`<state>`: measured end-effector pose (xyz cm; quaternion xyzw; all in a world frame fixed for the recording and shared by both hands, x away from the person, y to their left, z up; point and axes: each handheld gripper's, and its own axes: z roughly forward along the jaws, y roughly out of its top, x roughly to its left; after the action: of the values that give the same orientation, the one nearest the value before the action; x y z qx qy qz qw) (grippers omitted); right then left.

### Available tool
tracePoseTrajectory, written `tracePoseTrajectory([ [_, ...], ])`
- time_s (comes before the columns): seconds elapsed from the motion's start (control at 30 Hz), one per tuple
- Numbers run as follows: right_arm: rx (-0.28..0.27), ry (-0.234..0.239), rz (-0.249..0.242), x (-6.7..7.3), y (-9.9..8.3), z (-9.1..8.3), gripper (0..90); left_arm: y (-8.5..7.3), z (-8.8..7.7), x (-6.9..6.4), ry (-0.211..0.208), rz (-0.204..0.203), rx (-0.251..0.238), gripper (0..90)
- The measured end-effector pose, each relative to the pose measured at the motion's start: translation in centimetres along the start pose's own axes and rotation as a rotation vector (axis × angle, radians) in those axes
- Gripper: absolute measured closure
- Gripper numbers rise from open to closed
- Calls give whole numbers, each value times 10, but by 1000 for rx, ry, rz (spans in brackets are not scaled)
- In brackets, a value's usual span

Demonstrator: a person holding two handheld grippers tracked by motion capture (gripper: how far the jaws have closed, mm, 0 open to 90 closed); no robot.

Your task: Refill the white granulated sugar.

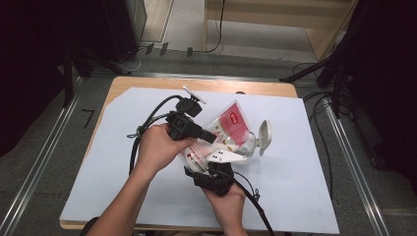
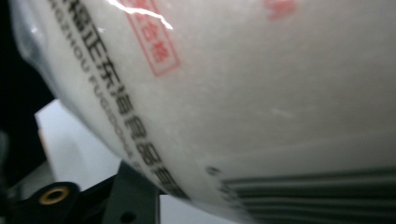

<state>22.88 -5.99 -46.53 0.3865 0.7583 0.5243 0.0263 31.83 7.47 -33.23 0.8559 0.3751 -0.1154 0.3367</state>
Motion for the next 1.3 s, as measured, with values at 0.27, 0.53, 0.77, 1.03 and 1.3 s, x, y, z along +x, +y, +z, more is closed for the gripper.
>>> tracePoseTrajectory([
  [0.27,-56,181,82,0,12,-1,626,2,-8,-4,9,20,-73,843],
  [0.53,-85,260,127,-1,23,1,620,10,-8,-11,52,48,-56,834],
  [0.77,-54,174,50,8,28,3,535,11,-10,-12,73,40,-53,892],
  [1.03,-53,161,73,7,28,3,620,15,-4,-14,39,41,-68,855],
  [1.3,-103,215,124,7,32,-2,630,25,-5,-13,1,42,-54,808],
])
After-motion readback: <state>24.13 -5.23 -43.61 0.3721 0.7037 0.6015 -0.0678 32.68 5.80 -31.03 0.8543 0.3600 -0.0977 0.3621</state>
